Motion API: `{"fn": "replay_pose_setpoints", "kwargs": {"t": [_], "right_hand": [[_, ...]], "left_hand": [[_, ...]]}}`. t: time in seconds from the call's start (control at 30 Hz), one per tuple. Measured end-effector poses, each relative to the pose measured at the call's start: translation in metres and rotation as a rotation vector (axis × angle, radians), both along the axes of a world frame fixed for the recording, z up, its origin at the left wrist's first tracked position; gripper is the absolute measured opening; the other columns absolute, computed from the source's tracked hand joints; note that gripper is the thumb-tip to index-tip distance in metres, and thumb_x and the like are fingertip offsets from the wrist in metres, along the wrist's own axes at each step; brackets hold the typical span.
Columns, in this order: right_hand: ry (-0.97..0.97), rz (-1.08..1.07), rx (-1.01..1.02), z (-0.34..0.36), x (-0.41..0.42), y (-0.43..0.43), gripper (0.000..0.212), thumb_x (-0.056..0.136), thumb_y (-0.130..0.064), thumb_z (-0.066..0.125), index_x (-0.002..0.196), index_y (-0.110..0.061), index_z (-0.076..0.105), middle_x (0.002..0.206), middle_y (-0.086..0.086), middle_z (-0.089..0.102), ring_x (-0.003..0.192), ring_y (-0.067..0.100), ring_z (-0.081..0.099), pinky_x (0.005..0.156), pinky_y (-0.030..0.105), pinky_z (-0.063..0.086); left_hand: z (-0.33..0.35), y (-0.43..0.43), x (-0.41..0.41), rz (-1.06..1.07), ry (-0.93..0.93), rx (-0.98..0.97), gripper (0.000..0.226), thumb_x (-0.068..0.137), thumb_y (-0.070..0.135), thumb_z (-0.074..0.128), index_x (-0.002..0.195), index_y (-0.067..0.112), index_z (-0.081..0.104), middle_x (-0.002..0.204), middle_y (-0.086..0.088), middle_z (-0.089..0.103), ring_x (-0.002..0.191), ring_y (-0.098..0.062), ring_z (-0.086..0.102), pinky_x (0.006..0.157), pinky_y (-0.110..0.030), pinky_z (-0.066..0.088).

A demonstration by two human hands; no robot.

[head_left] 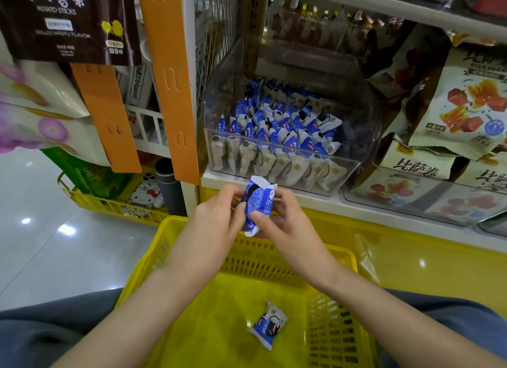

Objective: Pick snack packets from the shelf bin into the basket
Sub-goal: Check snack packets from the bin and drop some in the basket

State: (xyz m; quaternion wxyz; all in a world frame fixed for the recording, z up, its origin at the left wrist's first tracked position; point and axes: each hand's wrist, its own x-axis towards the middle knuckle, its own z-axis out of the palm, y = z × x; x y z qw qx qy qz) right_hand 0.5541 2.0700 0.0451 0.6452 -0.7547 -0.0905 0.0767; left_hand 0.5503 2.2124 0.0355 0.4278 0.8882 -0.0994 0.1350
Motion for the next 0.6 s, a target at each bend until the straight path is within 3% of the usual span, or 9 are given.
{"fn": "replay_pose_setpoints", "kwargs": {"t": [0.13, 0.27, 0.33, 0.47, 0.6], "right_hand": [[-0.063, 0.030, -0.072, -0.002, 0.001, 0.001, 0.032, 0.089, -0.017, 0.059, 0.110, -0.033, 0.042, 0.108, -0.010, 0.063, 0.087, 0.009, 0.067, 0.074, 0.027, 0.056], [-0.132, 0.048, -0.184, -0.004, 0.001, 0.000, 0.033, 0.089, -0.021, 0.058, 0.111, -0.037, 0.038, 0.102, -0.018, 0.061, 0.088, 0.008, 0.066, 0.078, 0.032, 0.056], [-0.154, 0.066, -0.215, -0.005, 0.000, 0.001, 0.034, 0.090, -0.021, 0.058, 0.109, -0.040, 0.037, 0.102, -0.019, 0.060, 0.090, 0.007, 0.065, 0.080, 0.032, 0.055], [-0.147, 0.083, -0.254, -0.008, -0.001, 0.002, 0.032, 0.090, -0.023, 0.057, 0.117, -0.029, 0.039, 0.105, -0.015, 0.060, 0.092, 0.008, 0.065, 0.081, 0.035, 0.055], [-0.141, 0.080, -0.261, -0.008, -0.001, 0.002, 0.034, 0.090, -0.025, 0.057, 0.119, -0.027, 0.039, 0.105, -0.016, 0.059, 0.092, 0.007, 0.064, 0.080, 0.036, 0.056]], "left_hand": [[0.003, 0.000, 0.000, 0.035, 0.014, 0.056, 0.019, 0.094, 0.022, 0.046, 0.112, 0.020, 0.050, 0.093, -0.001, 0.066, 0.079, -0.017, 0.063, 0.066, -0.044, 0.052], [0.008, 0.000, -0.001, 0.044, 0.013, 0.130, 0.029, 0.095, 0.027, 0.043, 0.124, 0.022, 0.044, 0.092, 0.000, 0.066, 0.076, -0.019, 0.063, 0.062, -0.041, 0.052], [0.010, 0.001, -0.002, 0.051, -0.034, 0.204, 0.029, 0.095, 0.028, 0.042, 0.120, 0.017, 0.050, 0.093, -0.003, 0.065, 0.079, -0.022, 0.063, 0.062, -0.040, 0.051], [0.010, 0.002, 0.000, 0.046, -0.054, 0.278, 0.024, 0.095, 0.022, 0.040, 0.106, 0.009, 0.057, 0.091, -0.006, 0.063, 0.076, -0.024, 0.059, 0.061, -0.040, 0.048], [0.006, 0.003, 0.002, 0.055, -0.032, 0.153, 0.021, 0.095, 0.020, 0.042, 0.102, 0.011, 0.059, 0.086, -0.003, 0.063, 0.072, -0.016, 0.056, 0.061, -0.035, 0.046]]}}
